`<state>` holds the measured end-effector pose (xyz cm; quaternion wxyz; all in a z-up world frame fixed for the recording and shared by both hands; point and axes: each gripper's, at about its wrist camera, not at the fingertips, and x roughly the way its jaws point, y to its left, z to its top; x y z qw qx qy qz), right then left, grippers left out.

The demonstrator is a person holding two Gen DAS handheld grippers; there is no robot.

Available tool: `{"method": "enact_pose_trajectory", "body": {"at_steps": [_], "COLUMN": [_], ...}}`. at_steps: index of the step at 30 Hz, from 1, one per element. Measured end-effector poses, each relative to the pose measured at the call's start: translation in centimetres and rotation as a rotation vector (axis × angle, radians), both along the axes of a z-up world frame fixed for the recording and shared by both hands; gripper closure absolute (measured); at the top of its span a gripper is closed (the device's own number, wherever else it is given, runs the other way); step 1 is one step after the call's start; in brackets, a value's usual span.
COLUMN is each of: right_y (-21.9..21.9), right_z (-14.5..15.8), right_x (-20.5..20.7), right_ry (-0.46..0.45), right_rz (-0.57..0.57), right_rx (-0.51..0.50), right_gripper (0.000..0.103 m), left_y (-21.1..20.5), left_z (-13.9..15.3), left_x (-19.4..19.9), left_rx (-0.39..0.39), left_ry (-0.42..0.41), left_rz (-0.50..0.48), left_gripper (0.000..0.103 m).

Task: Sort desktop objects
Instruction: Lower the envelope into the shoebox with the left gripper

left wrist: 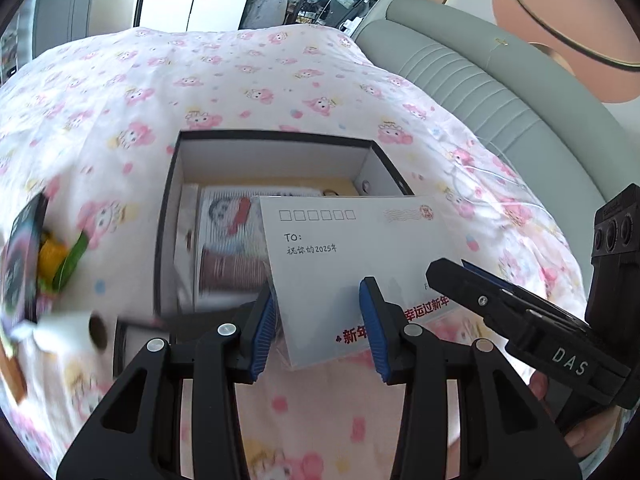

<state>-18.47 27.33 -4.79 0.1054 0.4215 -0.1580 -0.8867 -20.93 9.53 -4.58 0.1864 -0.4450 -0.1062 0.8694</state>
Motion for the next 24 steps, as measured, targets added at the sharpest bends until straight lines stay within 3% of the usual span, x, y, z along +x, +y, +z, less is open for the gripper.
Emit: {"method": "enact_pose_trajectory", "body": {"at_steps": [6,18,24], "right_y": [0.6,-2.5,-3.3], "right_z": [-0.6,-4.8,-6.7], "right_x": [-4.1,-9.3,-10.7], "right_ry": [-0.012,-0.108,-0.158], "right_rz": [-0.003,0.017,-0.046], "right_rx": [0.009,0.098,0.146], "right_gripper": [0.058,0.058,0.058], "left_y": [-0.1,-2.1,-1.4], "left_z": [-0.9,-5.6,-7.8], "left_x": [-5.1,-10.5,-11.9], "left_rx": [-0.038,-0.065,-0.174], "left_ry": [-0.006,-0.142,-0.201], "left_rz": [0.014,0.033,0.086], "left_gripper": [0.063,0.063,0.066]}}
